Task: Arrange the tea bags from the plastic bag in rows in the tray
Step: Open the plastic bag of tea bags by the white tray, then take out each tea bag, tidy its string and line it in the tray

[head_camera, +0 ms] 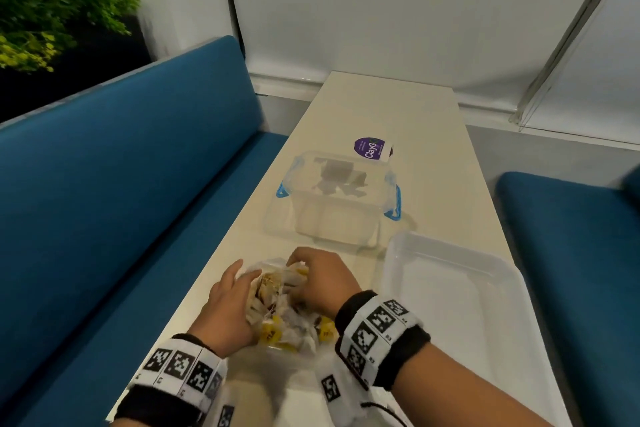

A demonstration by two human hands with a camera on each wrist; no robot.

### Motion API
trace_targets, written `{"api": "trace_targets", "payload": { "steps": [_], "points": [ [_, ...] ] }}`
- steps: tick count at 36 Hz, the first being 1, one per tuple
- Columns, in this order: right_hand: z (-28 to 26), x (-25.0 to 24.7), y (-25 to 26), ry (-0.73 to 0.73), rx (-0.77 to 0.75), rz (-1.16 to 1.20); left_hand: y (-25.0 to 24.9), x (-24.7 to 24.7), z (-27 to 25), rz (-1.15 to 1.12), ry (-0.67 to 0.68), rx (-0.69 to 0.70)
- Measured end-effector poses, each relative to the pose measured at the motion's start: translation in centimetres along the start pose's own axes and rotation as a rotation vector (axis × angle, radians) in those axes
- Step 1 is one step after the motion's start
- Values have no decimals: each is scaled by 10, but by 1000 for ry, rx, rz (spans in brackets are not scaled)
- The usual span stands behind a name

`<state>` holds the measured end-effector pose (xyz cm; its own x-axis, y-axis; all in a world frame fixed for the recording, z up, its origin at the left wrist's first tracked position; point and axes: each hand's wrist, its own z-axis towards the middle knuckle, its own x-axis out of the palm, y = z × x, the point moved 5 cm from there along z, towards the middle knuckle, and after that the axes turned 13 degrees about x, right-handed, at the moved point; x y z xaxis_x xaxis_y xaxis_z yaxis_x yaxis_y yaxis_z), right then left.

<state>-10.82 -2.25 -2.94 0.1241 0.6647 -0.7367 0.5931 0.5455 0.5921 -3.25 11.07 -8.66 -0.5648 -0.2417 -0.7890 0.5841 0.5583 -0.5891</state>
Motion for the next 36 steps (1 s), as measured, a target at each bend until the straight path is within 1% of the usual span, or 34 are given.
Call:
{"api": "trace_targets", "payload": {
  "steps": [3, 6, 8, 9, 10, 12, 14, 17, 20, 21, 23, 26, 30, 32, 34, 36],
  "points": [
    [-1, -19, -9, 26, -5, 242, -16, -8, -6, 14, -30, 2],
    [-1, -39, -16, 10, -34, 401, -37, -18, -6, -42, -163, 60],
    [-2, -49, -19, -8, -53, 473, -51, -24, -5, -173, -267, 109],
    [-3, -54, -21, -2, -64, 513, -58, -25, -3, -281, -310, 119],
    [-6, -63, -25, 18, -81, 555, -68, -24, -2, -397, -357, 107],
    [-11, -71, -27, 45, -108, 638, -81, -21, 1, -621, -388, 63],
    [-17, -78, -28, 74, -115, 717, -87, -15, 6, -858, -361, 13],
    [-25, -86, -32, 127, -110, 819, -89, 0, 14, -1195, -287, -74],
    [-30, -96, -39, 174, -115, 912, -103, 17, 20, -1386, -121, -71],
    [-31, -99, -44, 191, -114, 942, -111, 24, 21, -1421, -71, -72],
    [-34, -102, -51, 218, -98, 983, -124, 34, 22, -1455, -16, -92],
    [-38, -99, -61, 230, -57, 1025, -145, 40, 21, -1552, 53, -47],
    [-39, -99, -73, 181, -28, 1026, -159, 42, 19, -1581, 105, 14],
    [-41, -100, -77, 121, -24, 1000, -163, 46, 22, -1598, 139, 56],
    [-44, -100, -79, 27, -34, 935, -166, 49, 25, -1558, 103, 93],
    [-47, -97, -81, -50, -39, 857, -169, 52, 29, -1490, 26, 112]
  ]
}}
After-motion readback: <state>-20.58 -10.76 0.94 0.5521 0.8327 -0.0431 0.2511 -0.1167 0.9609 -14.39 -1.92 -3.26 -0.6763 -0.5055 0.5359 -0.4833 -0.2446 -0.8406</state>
